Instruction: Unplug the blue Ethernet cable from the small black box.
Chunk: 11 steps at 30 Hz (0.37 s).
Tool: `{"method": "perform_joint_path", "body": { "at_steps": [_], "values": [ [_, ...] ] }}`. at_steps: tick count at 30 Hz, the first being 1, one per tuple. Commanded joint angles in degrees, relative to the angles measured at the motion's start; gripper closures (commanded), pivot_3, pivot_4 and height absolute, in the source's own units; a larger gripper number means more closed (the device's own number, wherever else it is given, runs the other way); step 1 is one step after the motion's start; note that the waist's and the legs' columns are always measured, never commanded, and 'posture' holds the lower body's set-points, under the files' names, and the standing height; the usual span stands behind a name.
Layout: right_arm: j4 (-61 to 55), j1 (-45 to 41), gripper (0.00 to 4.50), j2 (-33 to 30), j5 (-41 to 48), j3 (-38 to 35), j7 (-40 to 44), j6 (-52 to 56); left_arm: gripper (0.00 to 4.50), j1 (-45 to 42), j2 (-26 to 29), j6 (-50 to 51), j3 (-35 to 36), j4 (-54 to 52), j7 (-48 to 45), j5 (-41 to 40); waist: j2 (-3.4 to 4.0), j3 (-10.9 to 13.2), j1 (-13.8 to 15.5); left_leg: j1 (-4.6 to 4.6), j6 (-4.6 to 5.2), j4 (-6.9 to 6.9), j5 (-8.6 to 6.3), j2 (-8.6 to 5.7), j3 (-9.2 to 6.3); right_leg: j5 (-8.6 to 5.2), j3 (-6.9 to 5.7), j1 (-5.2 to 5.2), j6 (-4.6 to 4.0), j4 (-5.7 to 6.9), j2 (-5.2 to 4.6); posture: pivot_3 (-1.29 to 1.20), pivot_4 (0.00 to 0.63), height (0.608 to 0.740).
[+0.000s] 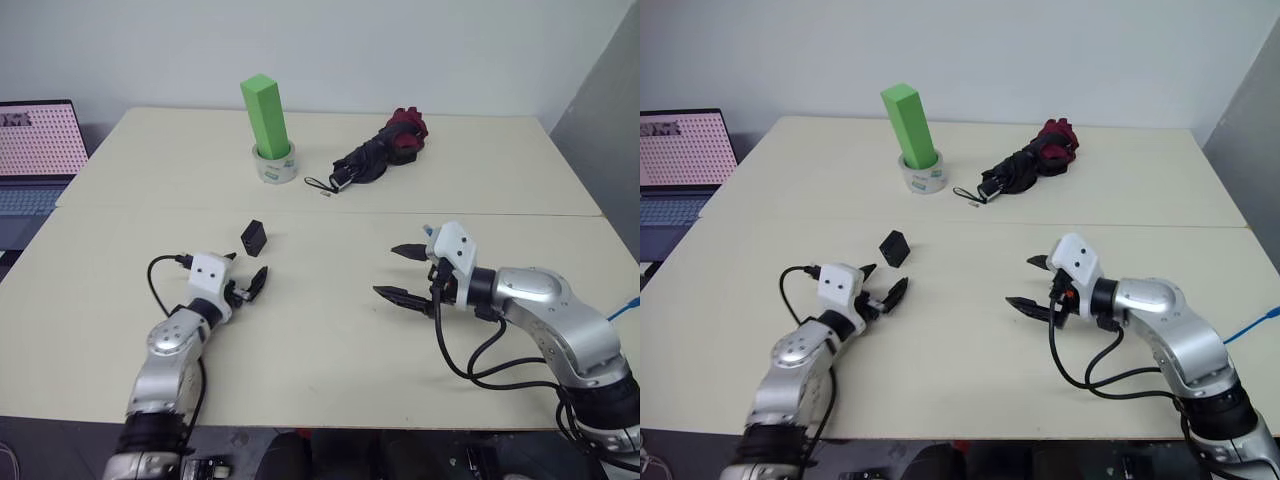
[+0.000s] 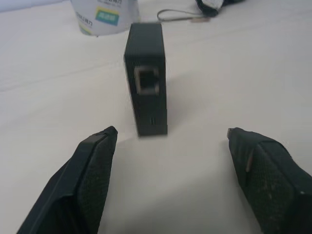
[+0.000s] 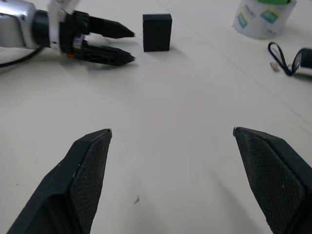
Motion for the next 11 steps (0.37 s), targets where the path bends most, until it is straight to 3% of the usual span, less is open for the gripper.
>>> {"method": "perform_joint_path", "body": {
  "at_steps": [1,6,11],
  "values": [
    [-2.73,3.35,0.26,-1.65,0.95,-7.27,-2.20,0.00,0.71,1.53,4.55,6.37,1.62,-10.41,-1.93,-1.19,-0.02,-0.01,0.31,0.02,0.00,0.02,0.00,-0.07,0.01,0.00,0.02,0.02,0.00,0.01,-0.06,0.00,0.150,0.740],
    [-0.98,9.22,0.26,-4.12,0.76,-15.78,-3.46,-0.96,0.71,0.66,10.95,12.07,5.35,-14.66,-7.25,-5.98,-0.02,-0.02,0.17,0.06,0.17,0.03,-0.10,-0.08,-0.02,0.00,0.00,0.09,0.00,-0.01,-0.05,0.00,0.150,0.740],
    [-0.33,10.80,0.26,-4.53,0.96,-17.65,-3.75,-1.52,0.71,-0.94,12.57,13.57,7.35,-14.86,-9.83,-9.43,-0.01,-0.02,-0.02,0.09,0.16,-0.03,-0.09,-0.05,0.00,0.00,0.02,0.07,0.00,0.00,-0.01,0.00,0.150,0.740]
  ]
}}
